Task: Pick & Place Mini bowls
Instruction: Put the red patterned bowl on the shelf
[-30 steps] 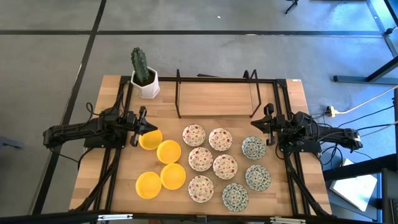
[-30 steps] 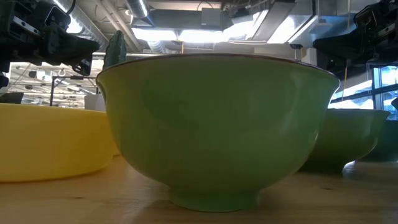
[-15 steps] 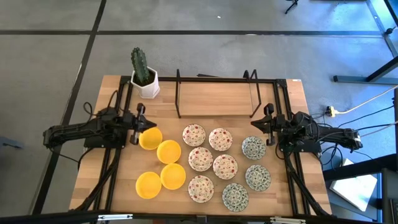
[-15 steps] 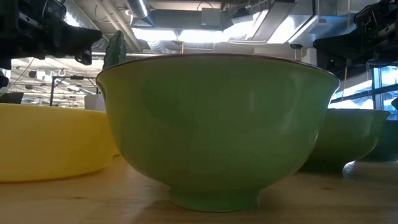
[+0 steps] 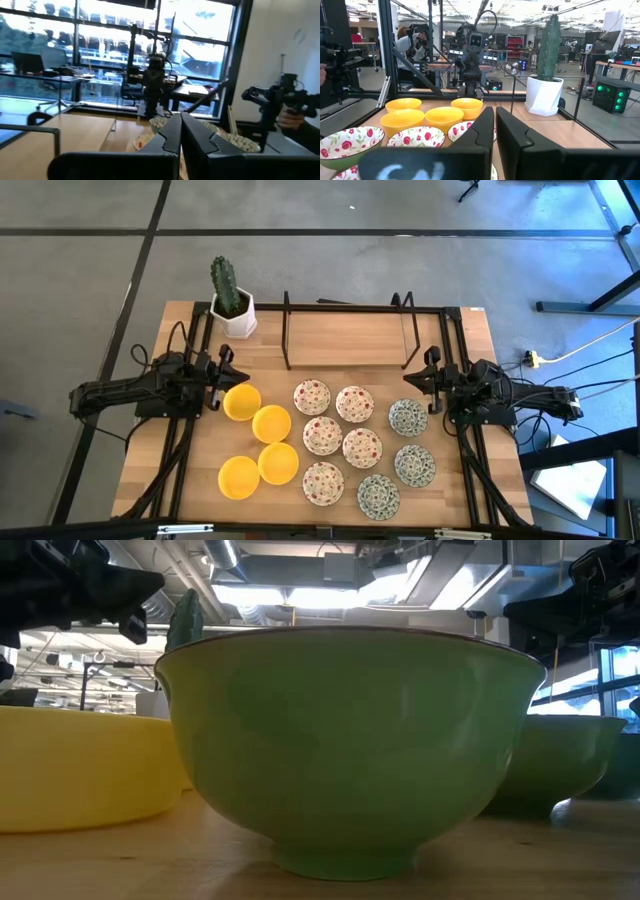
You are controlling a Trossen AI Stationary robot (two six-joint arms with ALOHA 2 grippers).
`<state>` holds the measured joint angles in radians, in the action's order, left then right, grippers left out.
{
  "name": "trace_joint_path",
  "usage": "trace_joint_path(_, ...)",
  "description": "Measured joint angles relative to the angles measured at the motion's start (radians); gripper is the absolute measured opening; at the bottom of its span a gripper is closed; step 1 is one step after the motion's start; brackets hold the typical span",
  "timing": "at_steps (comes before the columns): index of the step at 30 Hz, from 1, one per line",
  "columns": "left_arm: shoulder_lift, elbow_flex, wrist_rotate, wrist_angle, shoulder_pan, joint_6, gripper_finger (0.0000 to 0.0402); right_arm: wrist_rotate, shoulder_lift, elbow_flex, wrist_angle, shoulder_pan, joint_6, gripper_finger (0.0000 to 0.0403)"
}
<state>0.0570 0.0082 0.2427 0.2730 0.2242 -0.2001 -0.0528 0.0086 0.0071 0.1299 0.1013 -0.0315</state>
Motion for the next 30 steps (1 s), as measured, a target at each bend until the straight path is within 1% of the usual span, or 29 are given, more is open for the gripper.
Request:
trace_joint_path(3, 0.0, 0.0, -0.06, 0.0, 0.0, 0.019, 0.0004, 0.0, 0.0, 0.0, 0.0, 0.0, 0.002, 0.0021)
trace_joint_path(6, 0.0, 0.0, -0.123, -0.023, 0.0, -0.01, 0.0004, 0.0, 0.0, 0.0, 0.007, 0.0, -0.017, 0.0021)
trace_joint_path(9, 0.0, 0.0, -0.165, -0.035, 0.0, -0.042, 0.0004, 0.0, 0.0, 0.0, 0.03, 0.0, -0.037, 0.0021)
trace_joint_path(12, 0.0, 0.0, -0.205, -0.01, 0.0, -0.034, 0.0004, 0.0, 0.0, 0.0, 0.026, 0.0, -0.025, 0.0021)
trace_joint_path(14, 0.0, 0.0, -0.207, 0.051, 0.0, -0.03, 0.0004, 0.0, 0.0, 0.0, 0.014, 0.0, -0.028, 0.0021)
trace_joint_path(16, 0.0, 0.006, -0.179, 0.128, 0.0, -0.007, 0.0004, 0.0, 0.0, 0.0, 0.0, 0.0, -0.026, 0.0021)
trace_joint_path(18, 0.002, 0.042, -0.147, 0.139, 0.0, 0.024, 0.0004, 0.0, 0.0, 0.0, -0.004, 0.0, -0.026, 0.0021)
trace_joint_path(21, 0.017, 0.112, -0.146, 0.128, 0.0, 0.057, 0.0004, 0.0, 0.001, 0.0, -0.004, 0.0, -0.026, 0.0021)
trace_joint_path(24, 0.052, 0.151, -0.147, 0.119, 0.0, 0.087, 0.0004, 0.0, 0.001, 0.0, -0.004, 0.0, -0.026, 0.0021)
trace_joint_path(27, 0.102, 0.179, -0.172, 0.124, 0.0, 0.101, 0.0004, 0.0, 0.001, 0.0, -0.004, 0.0, -0.023, 0.0021)
trace_joint_path(30, 0.17, 0.195, -0.226, 0.146, 0.0, 0.085, 0.0004, -0.001, 0.001, 0.0, -0.004, -0.001, -0.017, 0.0021)
